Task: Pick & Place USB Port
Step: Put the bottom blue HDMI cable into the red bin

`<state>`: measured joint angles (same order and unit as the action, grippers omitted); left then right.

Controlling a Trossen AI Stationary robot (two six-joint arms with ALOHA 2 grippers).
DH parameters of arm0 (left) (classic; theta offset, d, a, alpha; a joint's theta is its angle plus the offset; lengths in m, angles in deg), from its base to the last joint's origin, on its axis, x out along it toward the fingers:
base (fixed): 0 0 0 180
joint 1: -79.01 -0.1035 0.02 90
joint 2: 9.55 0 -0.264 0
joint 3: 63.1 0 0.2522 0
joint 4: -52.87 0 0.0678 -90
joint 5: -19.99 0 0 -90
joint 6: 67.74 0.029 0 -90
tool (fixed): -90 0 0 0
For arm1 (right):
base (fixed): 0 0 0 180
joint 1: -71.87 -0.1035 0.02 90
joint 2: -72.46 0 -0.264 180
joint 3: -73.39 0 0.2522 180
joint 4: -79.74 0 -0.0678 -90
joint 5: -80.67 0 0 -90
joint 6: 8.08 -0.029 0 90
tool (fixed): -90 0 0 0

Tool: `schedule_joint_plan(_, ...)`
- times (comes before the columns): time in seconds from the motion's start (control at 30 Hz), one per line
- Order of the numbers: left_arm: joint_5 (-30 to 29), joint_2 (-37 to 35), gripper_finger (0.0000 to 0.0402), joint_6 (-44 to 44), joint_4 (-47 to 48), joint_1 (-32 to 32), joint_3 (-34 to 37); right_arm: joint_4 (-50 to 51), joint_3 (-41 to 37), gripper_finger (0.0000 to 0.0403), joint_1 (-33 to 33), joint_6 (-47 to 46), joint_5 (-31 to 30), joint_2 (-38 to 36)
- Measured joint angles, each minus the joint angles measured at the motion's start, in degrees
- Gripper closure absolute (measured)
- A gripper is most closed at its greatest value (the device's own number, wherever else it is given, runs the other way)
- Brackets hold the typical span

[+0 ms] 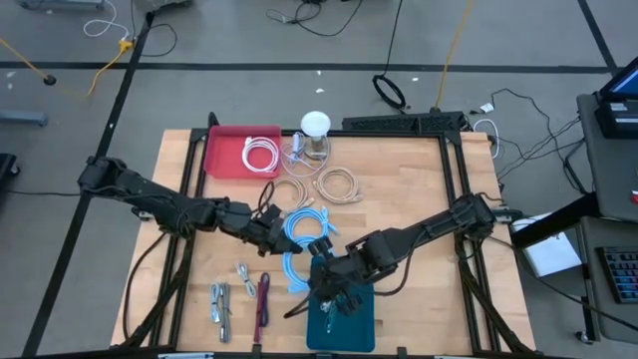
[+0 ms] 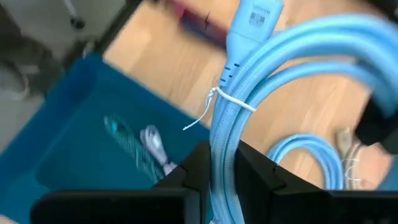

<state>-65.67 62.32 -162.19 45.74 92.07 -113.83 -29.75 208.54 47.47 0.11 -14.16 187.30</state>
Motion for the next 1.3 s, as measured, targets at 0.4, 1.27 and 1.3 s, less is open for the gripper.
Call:
schedule_joint_plan(0.4, -4.47, -4.22, 0.0367, 6.06, 6.61, -9.42, -0.13, -15.71, 0.22, 0.0273, -1.92, -6.02, 0.28, -14.38)
schedule_joint_plan(1.27, -16.81, -27.80, 0.0367, 24.22, 52.03, -49.13, 0.07, -27.05, -20.26, 0.0238, -13.25, -21.23, -20.48, -20.31)
schedule_joint_plan(1.3, -16.74, -26.89, 0.0367, 24.74, 51.95, -50.53, 0.07, -28.45, -21.25, 0.0238, -13.25, -21.26, -20.69, -20.89)
